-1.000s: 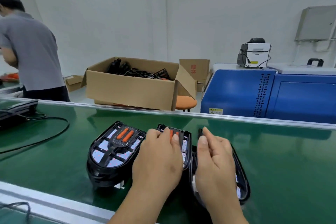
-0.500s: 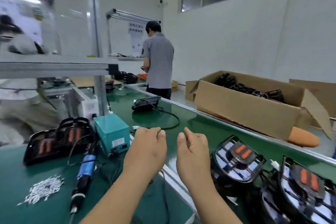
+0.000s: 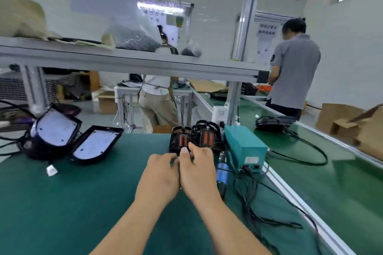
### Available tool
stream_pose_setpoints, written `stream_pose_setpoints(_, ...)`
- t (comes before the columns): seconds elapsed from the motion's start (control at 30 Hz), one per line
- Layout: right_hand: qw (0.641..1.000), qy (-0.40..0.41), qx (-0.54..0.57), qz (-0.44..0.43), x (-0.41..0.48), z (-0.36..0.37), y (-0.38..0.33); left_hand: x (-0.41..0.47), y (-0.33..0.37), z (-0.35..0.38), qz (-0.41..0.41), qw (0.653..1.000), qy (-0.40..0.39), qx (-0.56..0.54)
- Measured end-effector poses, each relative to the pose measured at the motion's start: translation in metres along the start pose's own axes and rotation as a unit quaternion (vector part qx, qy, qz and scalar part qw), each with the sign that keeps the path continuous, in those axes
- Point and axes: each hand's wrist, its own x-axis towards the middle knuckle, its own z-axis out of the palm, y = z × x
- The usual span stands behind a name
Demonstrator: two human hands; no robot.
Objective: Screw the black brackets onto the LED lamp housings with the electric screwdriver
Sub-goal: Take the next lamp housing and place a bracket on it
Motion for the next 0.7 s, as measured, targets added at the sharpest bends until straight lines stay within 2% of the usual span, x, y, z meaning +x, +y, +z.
stream_pose_setpoints(0.13, 0.995, -0.090, 0.025, 0.041, 0.002, 0.063, -0.007, 0.006, -0.051, -0.023, -0.054, 0.998, 0.032, 0.013)
stream_pose_setpoints(0.27, 0.984, -0.140, 0.046, 0.101, 0.002, 0.120, 0.007, 0.009, -0.100, -0.027, -0.115, 0.992, 0.055, -0.010)
stream_pose_setpoints(0.37, 0.987, -0.131, 0.001, 0.092, -0.002, 0.139, 0.018, 0.014, -0.128, -0.023, -0.145, 0.985, 0.056, 0.075)
stream_pose_setpoints(0.47, 0.989, -0.124, -0.017, 0.073, -0.003, 0.143, 0.023, 0.037, -0.139, -0.023, -0.137, 0.985, 0.077, 0.066)
stream_pose_setpoints(0.6, 0.991, -0.121, -0.036, 0.043, 0.000, 0.143, 0.030, 0.070, -0.150, -0.030, -0.153, 0.976, 0.148, 0.054)
stream_pose_setpoints(0.7, 0.993, -0.110, -0.031, 0.032, 0.003, 0.145, 0.034, 0.086, -0.159, -0.033, -0.130, 0.974, 0.173, 0.073)
